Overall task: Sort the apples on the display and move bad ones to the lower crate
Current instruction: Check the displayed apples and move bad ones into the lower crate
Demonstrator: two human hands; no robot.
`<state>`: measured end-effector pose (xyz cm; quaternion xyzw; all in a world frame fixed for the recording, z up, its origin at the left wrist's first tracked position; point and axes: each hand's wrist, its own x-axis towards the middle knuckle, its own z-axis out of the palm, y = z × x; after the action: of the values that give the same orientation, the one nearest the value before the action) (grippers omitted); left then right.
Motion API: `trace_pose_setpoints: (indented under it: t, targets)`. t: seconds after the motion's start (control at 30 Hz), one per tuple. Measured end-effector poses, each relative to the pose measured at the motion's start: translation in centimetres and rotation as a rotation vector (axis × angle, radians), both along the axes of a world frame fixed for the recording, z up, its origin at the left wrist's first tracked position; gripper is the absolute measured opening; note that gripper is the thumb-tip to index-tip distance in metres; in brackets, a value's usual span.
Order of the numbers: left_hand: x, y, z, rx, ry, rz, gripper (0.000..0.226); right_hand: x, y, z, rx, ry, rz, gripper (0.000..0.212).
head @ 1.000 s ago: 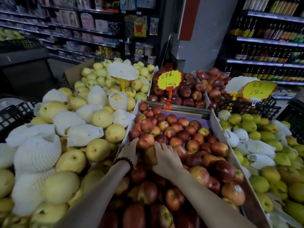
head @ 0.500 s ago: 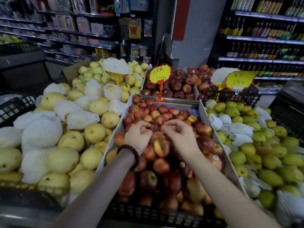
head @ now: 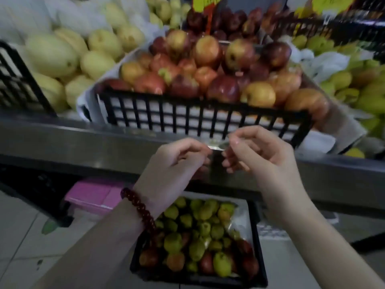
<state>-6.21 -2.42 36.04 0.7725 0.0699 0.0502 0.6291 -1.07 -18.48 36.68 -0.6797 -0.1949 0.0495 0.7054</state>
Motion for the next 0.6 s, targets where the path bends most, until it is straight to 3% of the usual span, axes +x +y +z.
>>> trace_pose_setpoints:
  t: [0.2, 0.37, 0.6]
  targets:
    - [-3.1, -2.4, -13.6, 0.124, 0.042, -0.053, 0.020, -3.3, -2.4, -14.0, -0.099, -0.059, -0.021, 0.018]
    - [-4.1, -4.3, -24.6, 0.149, 0.028, -0.031, 0.015, -4.5, -3.6, -25.5, -0.116, -0.023, -0.041, 0.012]
    - [-5.3, -4.0, -33.3, 0.222, 0.145, 0.040, 0.015, -6.0, -4.3, -36.0, -0.115, 0.099, -0.034, 0.007]
